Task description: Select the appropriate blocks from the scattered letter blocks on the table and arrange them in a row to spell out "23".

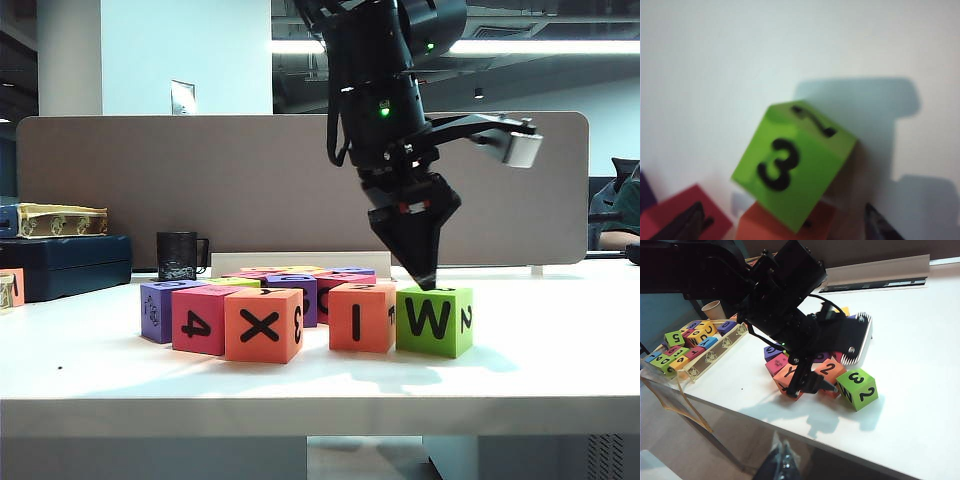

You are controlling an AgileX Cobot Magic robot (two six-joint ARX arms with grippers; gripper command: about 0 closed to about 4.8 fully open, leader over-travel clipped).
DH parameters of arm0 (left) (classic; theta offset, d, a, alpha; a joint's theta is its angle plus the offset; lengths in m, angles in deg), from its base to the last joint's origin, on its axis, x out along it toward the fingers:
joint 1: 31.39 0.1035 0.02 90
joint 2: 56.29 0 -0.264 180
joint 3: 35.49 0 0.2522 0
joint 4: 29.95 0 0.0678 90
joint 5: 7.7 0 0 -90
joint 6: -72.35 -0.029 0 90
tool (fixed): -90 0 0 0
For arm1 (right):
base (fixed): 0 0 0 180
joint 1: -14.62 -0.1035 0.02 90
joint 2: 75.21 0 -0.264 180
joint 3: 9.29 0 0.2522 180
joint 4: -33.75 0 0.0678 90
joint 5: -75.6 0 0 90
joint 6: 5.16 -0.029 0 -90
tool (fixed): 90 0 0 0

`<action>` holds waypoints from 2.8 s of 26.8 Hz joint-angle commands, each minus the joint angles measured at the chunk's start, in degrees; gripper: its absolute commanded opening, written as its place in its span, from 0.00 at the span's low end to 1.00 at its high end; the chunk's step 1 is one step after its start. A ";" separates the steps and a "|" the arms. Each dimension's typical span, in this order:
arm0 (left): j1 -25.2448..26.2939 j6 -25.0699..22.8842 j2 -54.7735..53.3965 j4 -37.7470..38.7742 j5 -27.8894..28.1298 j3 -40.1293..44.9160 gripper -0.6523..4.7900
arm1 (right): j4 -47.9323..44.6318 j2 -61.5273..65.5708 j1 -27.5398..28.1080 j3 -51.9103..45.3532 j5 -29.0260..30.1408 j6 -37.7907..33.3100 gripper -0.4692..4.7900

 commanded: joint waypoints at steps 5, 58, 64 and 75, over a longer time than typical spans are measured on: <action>1.51 -11.19 -0.76 -4.57 -7.98 -0.13 0.87 | -0.79 -0.61 0.04 0.17 -0.04 0.15 0.09; -3.17 39.36 0.31 -17.18 10.47 -0.17 0.55 | -0.92 -0.59 0.04 0.17 -0.04 0.17 0.09; -2.95 56.98 0.31 -10.67 9.16 -0.17 0.55 | -0.92 -0.59 0.04 0.17 -0.07 0.17 0.09; -2.97 76.50 0.20 -6.12 4.17 -0.09 0.56 | -0.92 -0.59 0.04 0.17 -0.04 0.17 0.09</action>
